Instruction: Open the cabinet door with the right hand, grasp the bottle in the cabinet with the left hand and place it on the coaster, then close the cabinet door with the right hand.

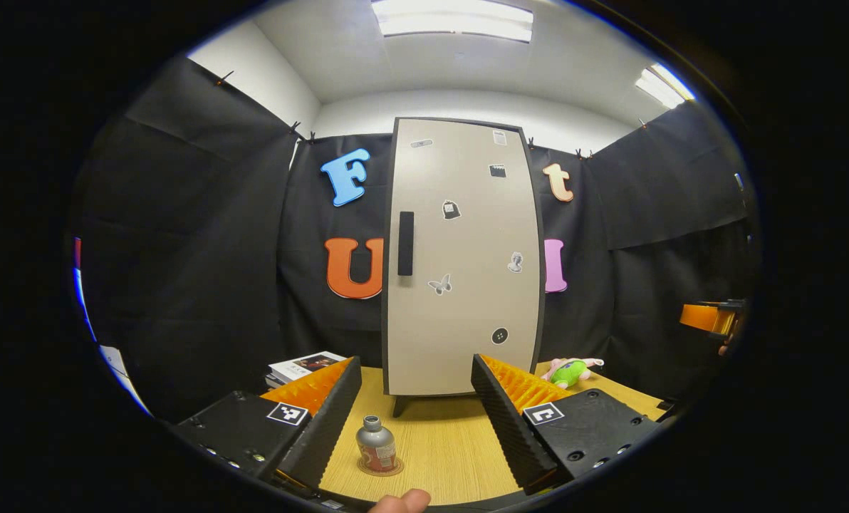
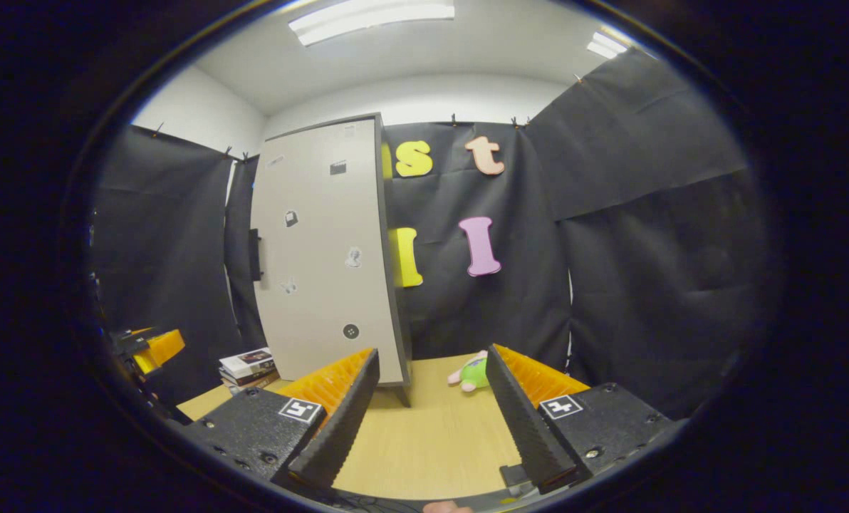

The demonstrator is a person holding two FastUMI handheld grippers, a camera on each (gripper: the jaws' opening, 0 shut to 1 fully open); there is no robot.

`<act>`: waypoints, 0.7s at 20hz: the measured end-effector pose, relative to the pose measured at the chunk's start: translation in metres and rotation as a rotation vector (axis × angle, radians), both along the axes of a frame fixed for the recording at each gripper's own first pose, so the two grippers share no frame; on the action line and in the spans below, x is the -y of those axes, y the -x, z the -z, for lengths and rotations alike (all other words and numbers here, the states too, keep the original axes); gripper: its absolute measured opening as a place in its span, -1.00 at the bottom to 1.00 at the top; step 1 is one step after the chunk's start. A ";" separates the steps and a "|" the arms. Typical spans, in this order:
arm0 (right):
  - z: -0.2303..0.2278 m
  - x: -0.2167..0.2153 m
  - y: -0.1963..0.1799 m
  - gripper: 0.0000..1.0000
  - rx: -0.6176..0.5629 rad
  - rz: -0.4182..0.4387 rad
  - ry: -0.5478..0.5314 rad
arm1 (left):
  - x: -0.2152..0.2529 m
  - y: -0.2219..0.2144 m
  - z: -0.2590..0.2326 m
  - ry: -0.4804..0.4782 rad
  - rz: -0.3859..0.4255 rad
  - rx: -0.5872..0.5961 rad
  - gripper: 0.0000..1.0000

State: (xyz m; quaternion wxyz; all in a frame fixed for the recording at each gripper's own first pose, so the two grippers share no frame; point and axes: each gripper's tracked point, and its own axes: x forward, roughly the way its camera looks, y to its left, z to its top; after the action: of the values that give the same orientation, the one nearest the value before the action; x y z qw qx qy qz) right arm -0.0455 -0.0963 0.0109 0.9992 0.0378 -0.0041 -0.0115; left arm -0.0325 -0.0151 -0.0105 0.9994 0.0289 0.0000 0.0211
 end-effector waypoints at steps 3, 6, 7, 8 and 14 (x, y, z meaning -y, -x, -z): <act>0.001 0.002 0.001 0.93 0.001 0.001 -0.004 | 0.003 0.000 -0.001 0.002 0.008 0.002 0.88; 0.002 0.003 0.002 0.93 0.002 0.003 -0.008 | 0.004 0.000 -0.002 0.001 0.012 0.003 0.88; 0.002 0.003 0.003 0.93 0.004 0.004 -0.008 | 0.005 0.001 -0.002 0.001 0.013 0.004 0.88; 0.001 0.004 0.003 0.92 0.006 0.004 -0.008 | 0.005 0.001 -0.003 0.001 0.014 0.004 0.88; 0.001 0.006 0.004 0.93 0.006 0.005 -0.011 | 0.005 0.000 -0.001 0.003 0.017 -0.002 0.88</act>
State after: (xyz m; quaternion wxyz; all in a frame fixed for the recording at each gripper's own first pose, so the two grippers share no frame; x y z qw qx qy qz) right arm -0.0493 -0.1023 0.0096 0.9989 0.0433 -0.0073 -0.0137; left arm -0.0326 -0.0201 -0.0093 0.9995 0.0274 0.0005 0.0126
